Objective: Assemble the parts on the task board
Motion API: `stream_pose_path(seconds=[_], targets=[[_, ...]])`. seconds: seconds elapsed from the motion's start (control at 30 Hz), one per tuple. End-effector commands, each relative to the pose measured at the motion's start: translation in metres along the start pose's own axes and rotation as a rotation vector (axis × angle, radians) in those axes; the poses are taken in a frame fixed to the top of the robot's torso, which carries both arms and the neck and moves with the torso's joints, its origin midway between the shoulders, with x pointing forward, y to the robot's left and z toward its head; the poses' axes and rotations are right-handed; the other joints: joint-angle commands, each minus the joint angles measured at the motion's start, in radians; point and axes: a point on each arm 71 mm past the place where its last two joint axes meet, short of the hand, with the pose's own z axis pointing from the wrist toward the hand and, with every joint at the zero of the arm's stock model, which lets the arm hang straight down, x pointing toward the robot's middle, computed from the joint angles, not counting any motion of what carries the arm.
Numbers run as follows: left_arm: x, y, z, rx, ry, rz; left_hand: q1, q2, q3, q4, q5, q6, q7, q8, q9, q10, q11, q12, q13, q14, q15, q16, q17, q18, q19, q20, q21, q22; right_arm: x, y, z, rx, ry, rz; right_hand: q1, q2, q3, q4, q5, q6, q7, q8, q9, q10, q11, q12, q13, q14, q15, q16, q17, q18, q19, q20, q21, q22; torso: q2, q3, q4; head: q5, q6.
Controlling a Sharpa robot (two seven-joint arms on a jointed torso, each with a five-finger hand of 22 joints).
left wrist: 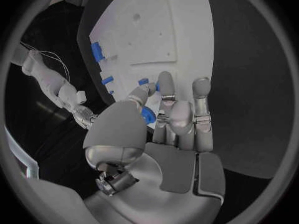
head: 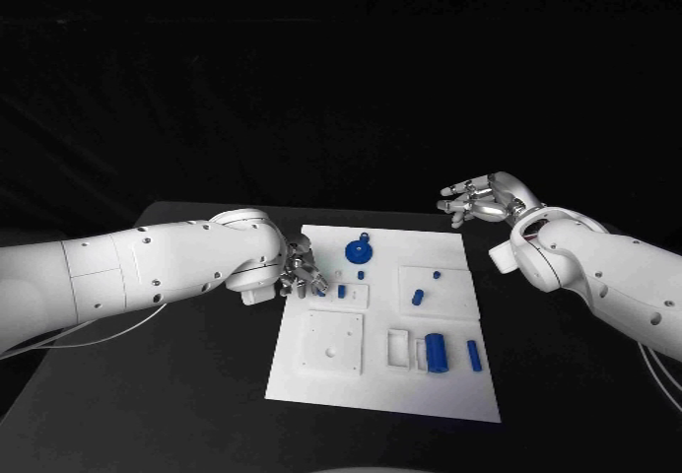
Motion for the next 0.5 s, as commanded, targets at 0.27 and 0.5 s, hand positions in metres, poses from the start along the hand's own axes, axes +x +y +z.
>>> stream_pose_path(seconds=[0.27, 0.5], targets=[[0.0089, -0.0030, 0.0012, -0.003, 0.046, 0.004, -0.012, 0.007, 0.118, -0.120, 0.006, 0.060, -0.054, -0.006, 0.003, 0.042, -0.024, 0.005, 0.000, -0.001, -0.008, 0.000, -0.002, 0.005, 0.002, -0.006, 0.006, 0.018, 0.0013, 0.0008, 0.0001, -0.010, 0.012, -0.003, -0.002, 0.008, -0.001, -0.005, 0.003, -0.003, 0.001, -0.004, -0.001, 0.006, -0.003, -0.002, -0.001, -0.006, -0.002, -0.001, -0.001, 0.005, -0.007, -0.002, 0.004, -0.001, 0.000, -0.0004, 0.0003, 0.001, -0.001], [0.0068, -0.0027, 0.0022, -0.009, 0.027, 0.010, -0.013, 0.007, 0.119, -0.119, 0.006, 0.060, -0.054, -0.006, 0.005, 0.042, -0.024, 0.005, 0.000, -0.001, -0.009, -0.001, -0.004, 0.005, 0.002, -0.007, 0.006, 0.018, 0.0014, 0.0006, 0.0000, -0.009, 0.012, -0.003, -0.002, 0.008, -0.001, -0.005, 0.003, -0.003, 0.001, -0.004, -0.001, 0.006, -0.003, -0.002, -0.001, -0.006, -0.002, -0.001, -0.001, 0.005, -0.007, -0.002, 0.004, -0.001, 0.000, -0.0003, 0.0001, 0.001, -0.001]])
